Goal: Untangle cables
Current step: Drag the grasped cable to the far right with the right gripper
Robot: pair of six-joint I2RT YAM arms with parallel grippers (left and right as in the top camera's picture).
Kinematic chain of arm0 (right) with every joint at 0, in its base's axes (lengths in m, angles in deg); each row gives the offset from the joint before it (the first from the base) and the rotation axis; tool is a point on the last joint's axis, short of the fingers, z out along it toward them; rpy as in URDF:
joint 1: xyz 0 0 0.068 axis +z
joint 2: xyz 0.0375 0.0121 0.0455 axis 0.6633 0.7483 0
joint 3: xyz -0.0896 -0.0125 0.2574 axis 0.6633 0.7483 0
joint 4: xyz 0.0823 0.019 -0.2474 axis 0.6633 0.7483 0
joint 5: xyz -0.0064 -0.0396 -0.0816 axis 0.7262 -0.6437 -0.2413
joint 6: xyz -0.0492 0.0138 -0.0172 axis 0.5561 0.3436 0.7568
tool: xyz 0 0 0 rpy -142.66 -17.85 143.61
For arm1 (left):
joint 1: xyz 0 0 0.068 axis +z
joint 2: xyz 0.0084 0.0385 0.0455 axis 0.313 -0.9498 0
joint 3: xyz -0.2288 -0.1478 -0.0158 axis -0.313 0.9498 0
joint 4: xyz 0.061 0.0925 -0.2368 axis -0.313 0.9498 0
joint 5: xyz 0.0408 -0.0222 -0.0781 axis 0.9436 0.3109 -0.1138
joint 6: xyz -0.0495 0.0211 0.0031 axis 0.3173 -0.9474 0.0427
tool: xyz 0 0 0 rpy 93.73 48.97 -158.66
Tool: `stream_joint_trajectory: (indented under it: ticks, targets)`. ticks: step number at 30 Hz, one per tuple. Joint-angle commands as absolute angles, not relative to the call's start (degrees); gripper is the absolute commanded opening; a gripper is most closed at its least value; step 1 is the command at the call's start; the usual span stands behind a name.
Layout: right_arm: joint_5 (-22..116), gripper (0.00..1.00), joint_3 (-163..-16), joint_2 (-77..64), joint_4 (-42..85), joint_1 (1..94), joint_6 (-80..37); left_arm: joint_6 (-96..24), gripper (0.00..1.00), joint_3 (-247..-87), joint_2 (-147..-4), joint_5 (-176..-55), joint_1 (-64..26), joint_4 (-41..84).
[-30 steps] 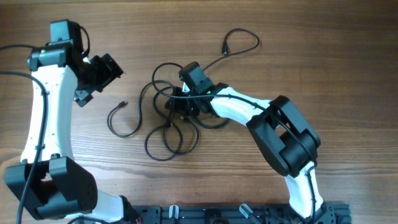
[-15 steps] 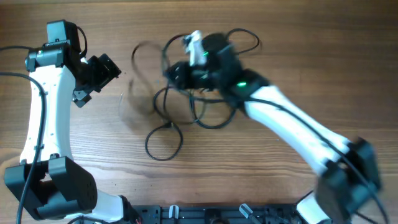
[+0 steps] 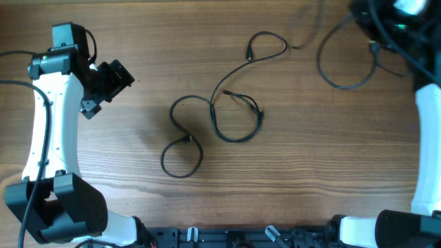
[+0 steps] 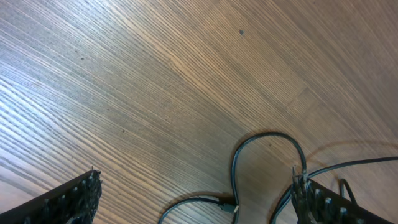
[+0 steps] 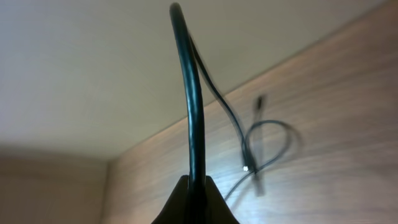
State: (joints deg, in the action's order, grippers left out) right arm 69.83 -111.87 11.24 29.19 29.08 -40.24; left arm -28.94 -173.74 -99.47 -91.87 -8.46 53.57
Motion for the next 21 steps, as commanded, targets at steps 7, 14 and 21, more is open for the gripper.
stream_joint_trajectory:
  ticks: [7, 14, 21]
  targets:
    - [80.9, 0.04, -112.8, 27.1, 27.6, 8.5, -35.2, -29.9, 1.0, -172.8, -99.1, -92.0, -8.3, 53.5]
    - [75.4, 0.04, -112.8, 37.8, 24.5, -1.2, -36.5, -29.9, 1.0, -172.8, -99.1, -92.0, -9.5, 53.6]
    - [63.6, 0.35, -112.8, 37.7, 28.4, -7.0, -32.3, -29.9, 1.0, -172.8, -99.1, -92.0, -13.7, 51.9]
